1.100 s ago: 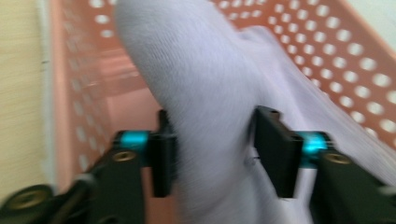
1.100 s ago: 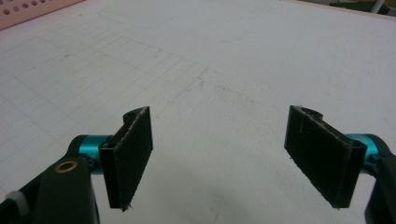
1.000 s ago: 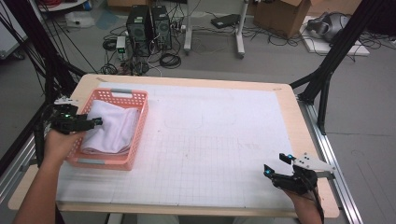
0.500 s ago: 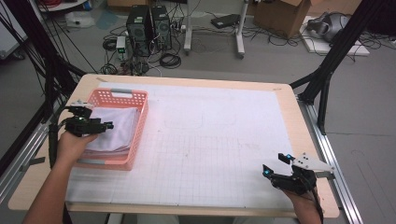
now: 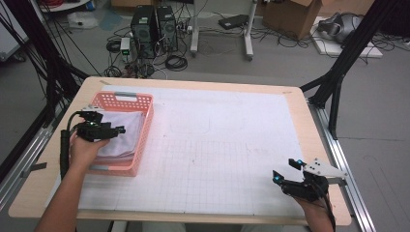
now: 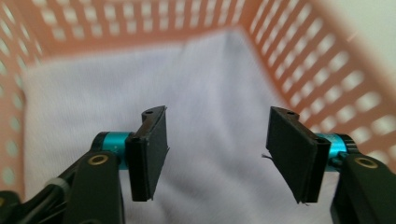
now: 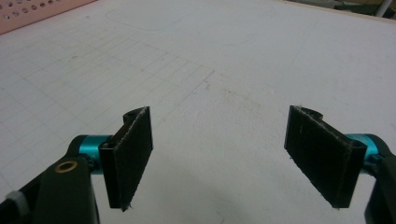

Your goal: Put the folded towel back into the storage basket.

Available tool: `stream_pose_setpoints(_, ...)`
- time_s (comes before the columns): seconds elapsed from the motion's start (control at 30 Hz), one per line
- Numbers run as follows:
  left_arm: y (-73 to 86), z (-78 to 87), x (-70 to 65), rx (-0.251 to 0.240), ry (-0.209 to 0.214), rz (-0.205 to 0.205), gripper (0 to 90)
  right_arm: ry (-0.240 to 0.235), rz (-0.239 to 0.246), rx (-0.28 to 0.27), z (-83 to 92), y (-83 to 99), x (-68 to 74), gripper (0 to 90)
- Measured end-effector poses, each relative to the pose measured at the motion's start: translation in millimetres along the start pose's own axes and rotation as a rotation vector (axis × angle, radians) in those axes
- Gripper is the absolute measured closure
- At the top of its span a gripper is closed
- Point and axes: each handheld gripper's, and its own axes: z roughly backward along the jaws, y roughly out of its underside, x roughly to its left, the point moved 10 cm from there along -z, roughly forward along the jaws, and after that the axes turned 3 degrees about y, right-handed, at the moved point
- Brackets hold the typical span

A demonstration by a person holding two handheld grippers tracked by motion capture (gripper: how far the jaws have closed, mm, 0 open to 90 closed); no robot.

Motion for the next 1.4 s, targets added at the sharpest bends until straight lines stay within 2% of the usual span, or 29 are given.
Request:
stream_pose_setpoints(0.03, -8.3, 7.7, -5.0, -0.072, 0.031, 0.008, 35.8, 0.002, -0.001, 0.000, 0.0, 0.1, -0.8, 22.5)
stream_pose_setpoints(0.1, -20.2, 19.6, -13.4, -0.171, 0.062, 0.013, 32.8, 0.006, 0.007, -0.004, -0.3, -0.4, -1.9, 22.5)
stream_pose_setpoints(0.13, -27.5, 28.4, -22.3, -0.233, 0.089, 0.000, 31.5, 0.004, 0.005, -0.004, -0.5, -0.3, -1.8, 22.5)
stream_pose_setpoints(0.17, -30.7, 32.3, -29.0, -0.260, 0.114, 0.000, 29.6, 0.007, 0.004, -0.002, -0.6, 0.0, -2.2, 22.5)
stream_pose_setpoints(0.2, -33.0, 35.3, -36.5, -0.281, 0.146, 0.007, 28.9, 0.008, 0.000, -0.001, -0.8, 0.4, -2.7, 22.5)
stream_pose_setpoints(0.23, -33.0, 35.3, -36.5, -0.281, 0.146, 0.007, 28.3, 0.013, 0.004, 0.001, -1.2, 0.8, -4.0, 22.5)
stream_pose_setpoints(0.27, -36.5, 40.1, -52.5, -0.309, 0.199, 0.019, 27.3, 0.026, 0.011, 0.008, -1.8, 1.7, -5.1, 22.5)
stream_pose_setpoints(0.33, -39.1, 42.6, -66.3, -0.330, 0.231, 0.015, 24.9, 0.036, 0.031, 0.016, -2.5, 2.2, -6.4, 22.5)
stream_pose_setpoints(0.4, -41.7, 44.4, -79.3, -0.352, 0.246, -0.007, 21.8, 0.030, 0.023, 0.011, -3.6, 1.7, -6.6, 22.4)
stream_pose_setpoints(0.43, -41.7, 44.4, -79.3, -0.352, 0.246, -0.007, 21.3, 0.026, 0.021, 0.011, -4.4, 1.8, -6.6, 22.4)
stream_pose_setpoints(0.47, -43.9, 46.7, -94.2, -0.379, 0.276, -0.039, 21.3, 0.022, 0.015, 0.011, -5.0, 2.0, -6.1, 22.4)
stream_pose_setpoints(0.53, -44.5, 48.1, -109.0, -0.401, 0.286, -0.082, 21.5, 0.013, 0.016, 0.011, -5.8, 2.3, -6.0, 22.3)
stream_pose_setpoints(0.6, -43.2, 48.9, -124.1, -0.416, 0.306, -0.112, 22.0, 0.004, 0.011, 0.006, -6.3, 2.2, -5.9, 22.2)
stream_pose_setpoints(0.63, -43.2, 48.9, -124.1, -0.416, 0.306, -0.112, 22.1, 0.004, 0.012, 0.008, -6.4, 2.4, -6.4, 22.2)
stream_pose_setpoints(0.67, -41.2, 49.5, -138.3, -0.433, 0.327, -0.129, 22.5, 0.002, 0.011, 0.008, -6.3, 2.4, -6.5, 22.1)
stream_pose_setpoints(0.7, -39.5, 49.2, -145.4, -0.433, 0.341, -0.138, 22.9, 0.001, 0.010, 0.009, -6.1, 2.4, -6.6, 22.2)
stream_pose_setpoints(0.73, -39.5, 49.2, -145.4, -0.433, 0.341, -0.138, 23.1, -0.001, 0.007, 0.009, -5.9, 2.5, -6.5, 22.1)
stream_pose_setpoints(0.77, -35.7, 48.7, -158.2, -0.436, 0.349, -0.160, 23.2, 0.000, 0.010, 0.005, -5.9, 2.1, -7.2, 22.1)
stream_pose_setpoints(0.83, -30.9, 48.1, -170.3, -0.434, 0.357, -0.187, 23.2, 0.000, 0.009, 0.002, -5.8, 1.8, -7.6, 22.1)
stream_pose_setpoints(0.87, -26.9, 48.1, -179.6, -0.436, 0.373, -0.195, 23.2, -0.002, 0.002, 0.005, -5.1, 2.2, -7.0, 22.1)
stream_pose_setpoints(1.03, -6.2, 40.5, -210.8, -0.400, 0.423, -0.239, 23.5, -0.003, 0.010, -0.002, -3.6, 1.2, -6.1, 22.1)
stream_pose_setpoints(1.2, 10.6, 28.4, -228.9, -0.364, 0.440, -0.265, 23.7, -0.002, 0.007, -0.005, -2.0, 1.1, -4.9, 22.1)
stream_pose_setpoints(1.4, 22.6, 19.8, -237.5, -0.349, 0.439, -0.278, 23.8, 0.001, -0.012, -0.016, 1.0, 0.7, -7.6, 22.0)
